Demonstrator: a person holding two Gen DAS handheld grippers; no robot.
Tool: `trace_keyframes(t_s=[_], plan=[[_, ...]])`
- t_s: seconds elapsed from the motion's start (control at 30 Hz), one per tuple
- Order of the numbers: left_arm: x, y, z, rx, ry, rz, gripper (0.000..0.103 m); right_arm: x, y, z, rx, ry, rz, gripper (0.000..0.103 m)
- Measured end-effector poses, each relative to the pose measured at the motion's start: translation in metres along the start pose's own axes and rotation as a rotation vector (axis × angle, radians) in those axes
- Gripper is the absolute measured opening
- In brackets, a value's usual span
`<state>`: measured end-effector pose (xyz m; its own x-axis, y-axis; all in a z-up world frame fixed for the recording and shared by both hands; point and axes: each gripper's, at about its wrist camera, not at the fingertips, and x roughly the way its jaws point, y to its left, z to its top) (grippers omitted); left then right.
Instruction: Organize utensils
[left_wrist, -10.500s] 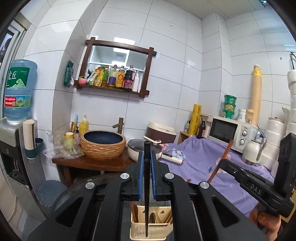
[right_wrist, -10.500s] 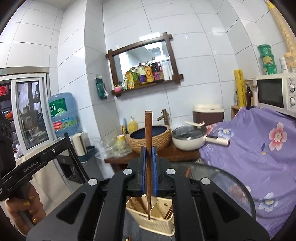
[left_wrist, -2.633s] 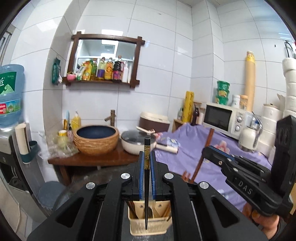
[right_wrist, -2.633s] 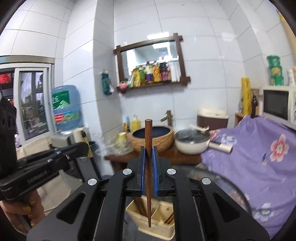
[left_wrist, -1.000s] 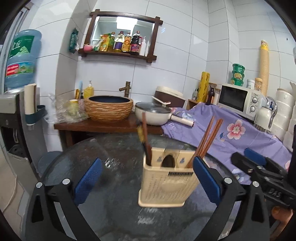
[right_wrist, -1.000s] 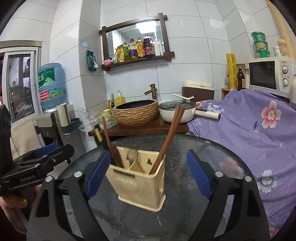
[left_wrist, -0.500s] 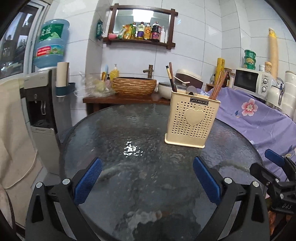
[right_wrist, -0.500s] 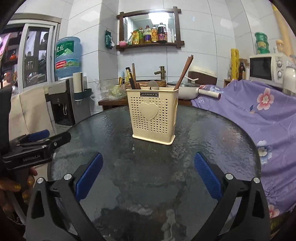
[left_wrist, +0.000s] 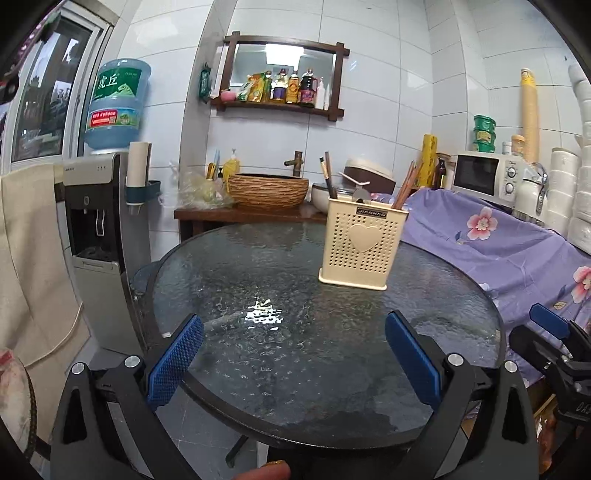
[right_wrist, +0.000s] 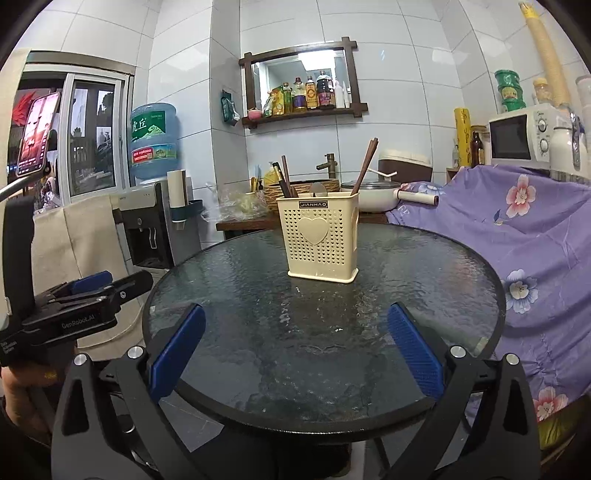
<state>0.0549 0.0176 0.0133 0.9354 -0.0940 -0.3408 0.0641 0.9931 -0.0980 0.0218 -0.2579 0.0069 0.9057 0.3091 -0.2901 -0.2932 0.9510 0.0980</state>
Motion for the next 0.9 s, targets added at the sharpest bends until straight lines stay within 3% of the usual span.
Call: trace_keyframes(t_s=[0.23, 0.9], plan=[[-0.016, -0.011, -0.002, 0.028, -0.005, -0.002, 0.097, -0.017, 0.000, 0.002, -0.002, -0.025, -0.013, 0.097], [-0.017, -0.010, -0.007, 0.037, 0.012, 0.006, 0.097, -0.013, 0.002, 0.001, -0.009, -0.009, -0.005, 0.097]])
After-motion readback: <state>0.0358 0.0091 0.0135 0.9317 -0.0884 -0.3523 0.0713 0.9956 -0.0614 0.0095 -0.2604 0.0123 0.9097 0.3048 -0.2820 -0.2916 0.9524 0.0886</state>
